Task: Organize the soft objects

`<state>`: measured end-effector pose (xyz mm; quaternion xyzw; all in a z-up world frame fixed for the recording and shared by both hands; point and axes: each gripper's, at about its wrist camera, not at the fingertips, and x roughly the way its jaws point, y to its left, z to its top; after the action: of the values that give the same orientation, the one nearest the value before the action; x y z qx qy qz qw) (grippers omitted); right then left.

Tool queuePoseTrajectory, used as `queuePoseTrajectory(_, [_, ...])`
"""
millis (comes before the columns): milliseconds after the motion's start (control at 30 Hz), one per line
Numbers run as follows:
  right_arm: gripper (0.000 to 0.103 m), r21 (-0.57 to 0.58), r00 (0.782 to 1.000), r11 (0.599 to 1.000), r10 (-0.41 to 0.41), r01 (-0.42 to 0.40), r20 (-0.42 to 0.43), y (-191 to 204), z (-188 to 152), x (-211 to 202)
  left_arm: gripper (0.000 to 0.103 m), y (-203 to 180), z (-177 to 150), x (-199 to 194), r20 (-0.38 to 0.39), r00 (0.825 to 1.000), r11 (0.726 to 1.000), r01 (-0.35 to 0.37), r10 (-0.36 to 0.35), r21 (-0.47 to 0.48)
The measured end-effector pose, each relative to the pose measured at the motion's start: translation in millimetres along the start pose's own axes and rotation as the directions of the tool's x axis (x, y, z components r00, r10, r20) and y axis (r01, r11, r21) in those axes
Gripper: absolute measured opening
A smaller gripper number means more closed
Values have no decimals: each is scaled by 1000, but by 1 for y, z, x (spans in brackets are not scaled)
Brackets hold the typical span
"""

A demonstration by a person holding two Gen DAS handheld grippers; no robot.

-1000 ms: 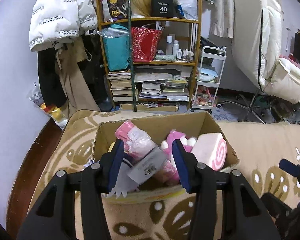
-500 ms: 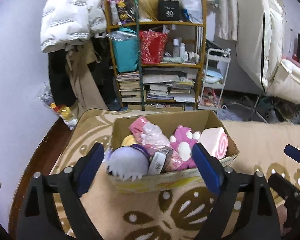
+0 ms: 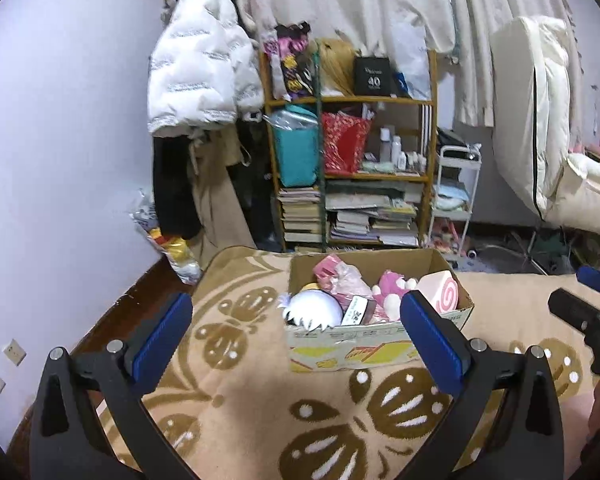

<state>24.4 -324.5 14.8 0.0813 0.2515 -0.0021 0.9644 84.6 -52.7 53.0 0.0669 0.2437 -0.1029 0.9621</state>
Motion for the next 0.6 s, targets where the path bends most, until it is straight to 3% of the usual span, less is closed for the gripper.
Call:
queuePoseTrajectory(333, [103, -24, 997, 1000, 7, -5, 72, 6, -6, -32, 103, 20, -36, -43, 74, 997, 996, -25, 32, -85])
queuePoseTrajectory(600, [103, -42, 995, 999, 14, -10, 95, 9, -15, -45, 103, 24, -68, -60, 96, 994, 996, -49, 55, -71])
